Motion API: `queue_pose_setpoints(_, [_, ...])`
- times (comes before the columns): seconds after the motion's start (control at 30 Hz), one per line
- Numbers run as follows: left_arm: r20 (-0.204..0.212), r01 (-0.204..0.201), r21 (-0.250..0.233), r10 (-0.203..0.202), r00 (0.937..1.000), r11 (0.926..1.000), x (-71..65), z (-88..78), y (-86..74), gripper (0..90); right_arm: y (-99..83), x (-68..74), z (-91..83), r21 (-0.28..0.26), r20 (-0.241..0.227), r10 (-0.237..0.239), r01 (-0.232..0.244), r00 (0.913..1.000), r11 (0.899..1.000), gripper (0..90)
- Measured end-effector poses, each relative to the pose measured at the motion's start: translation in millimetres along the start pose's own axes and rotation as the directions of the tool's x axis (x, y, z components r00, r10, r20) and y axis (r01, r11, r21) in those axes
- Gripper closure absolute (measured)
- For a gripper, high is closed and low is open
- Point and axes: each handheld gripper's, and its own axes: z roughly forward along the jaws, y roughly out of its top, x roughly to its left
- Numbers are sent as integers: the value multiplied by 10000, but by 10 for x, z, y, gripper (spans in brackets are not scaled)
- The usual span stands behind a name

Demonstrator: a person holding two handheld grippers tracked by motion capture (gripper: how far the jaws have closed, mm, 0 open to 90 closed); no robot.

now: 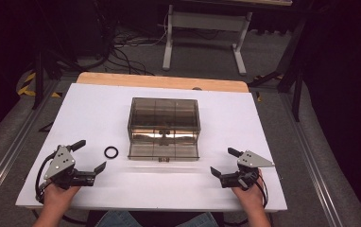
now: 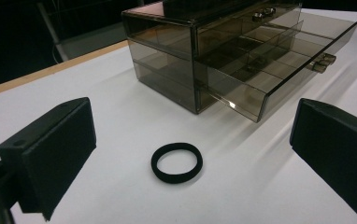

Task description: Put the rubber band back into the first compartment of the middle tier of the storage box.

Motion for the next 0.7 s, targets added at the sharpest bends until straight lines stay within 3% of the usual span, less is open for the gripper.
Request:
queue_pose_setpoints(0.3, [170, 20, 159, -23, 9999, 9999, 8, 24, 8, 11, 0, 7, 1, -7, 8, -38, 38, 10000, 10000, 14])
queue_pose_setpoints(0.47, [390, 84, 598, -107, 9992, 9982, 26, 57, 51, 7, 0, 14, 6, 22, -16, -69, 69, 10000, 10000, 14])
queue_pose_setpoints(0.57, [587, -78, 1135, 11, 9983, 9935, 35, 98, 99, 6, 0, 17, 11, 54, -18, -98, 98, 10000, 9999, 14])
queue_pose_setpoints(0.7, [808, -121, 1483, 0, 9967, 9889, 39, 157, 130, 26, 0, 23, 17, 91, -32, -126, 126, 9999, 9999, 14])
